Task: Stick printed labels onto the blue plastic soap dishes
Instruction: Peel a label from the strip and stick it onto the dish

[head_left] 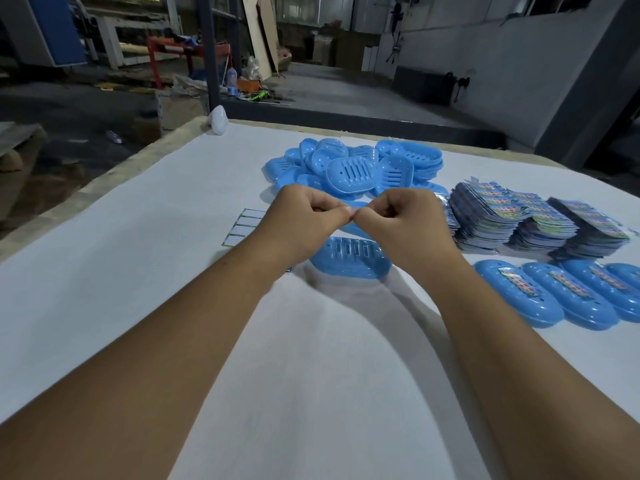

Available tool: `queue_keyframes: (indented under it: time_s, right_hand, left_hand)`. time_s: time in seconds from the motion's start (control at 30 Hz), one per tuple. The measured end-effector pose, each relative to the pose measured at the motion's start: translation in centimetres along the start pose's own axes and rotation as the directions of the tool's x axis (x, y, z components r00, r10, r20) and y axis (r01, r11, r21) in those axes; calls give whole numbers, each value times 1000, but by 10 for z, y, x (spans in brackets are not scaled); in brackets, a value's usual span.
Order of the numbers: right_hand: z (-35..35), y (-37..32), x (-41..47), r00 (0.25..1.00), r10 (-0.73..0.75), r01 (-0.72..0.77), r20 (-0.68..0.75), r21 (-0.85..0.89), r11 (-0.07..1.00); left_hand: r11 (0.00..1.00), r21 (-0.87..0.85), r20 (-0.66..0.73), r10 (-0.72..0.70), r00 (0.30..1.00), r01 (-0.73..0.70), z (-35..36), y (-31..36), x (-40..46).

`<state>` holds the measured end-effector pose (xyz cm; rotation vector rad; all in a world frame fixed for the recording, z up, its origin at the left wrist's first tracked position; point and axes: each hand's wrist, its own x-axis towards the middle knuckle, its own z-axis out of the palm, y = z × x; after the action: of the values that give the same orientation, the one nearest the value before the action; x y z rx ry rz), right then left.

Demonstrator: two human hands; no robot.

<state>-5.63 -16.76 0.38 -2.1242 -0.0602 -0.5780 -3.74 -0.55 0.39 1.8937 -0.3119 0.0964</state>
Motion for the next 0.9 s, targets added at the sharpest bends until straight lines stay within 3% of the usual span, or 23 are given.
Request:
queue_keyframes:
  time_s: [0.2, 0.47, 0.63, 0.9]
  right_hand:
    - [-1, 1, 0, 1000, 6, -7, 15, 34, 999]
    - [-2, 5, 2, 986, -118, 116, 120, 25, 993]
    - [-4, 12, 8, 996, 77, -79, -46, -44, 996]
    - [-6, 6, 7, 983, 182, -182, 6, 27, 983]
  left_hand:
    - [1000, -17, 2, -18, 1000, 18, 2, 0, 0]
    - [997, -65, -24, -44, 999, 42, -6, -2, 5]
    - [994, -55, -112, -100, 989, 94, -5, -2, 6]
    - [989, -57, -105, -145, 984, 139, -4, -1, 6]
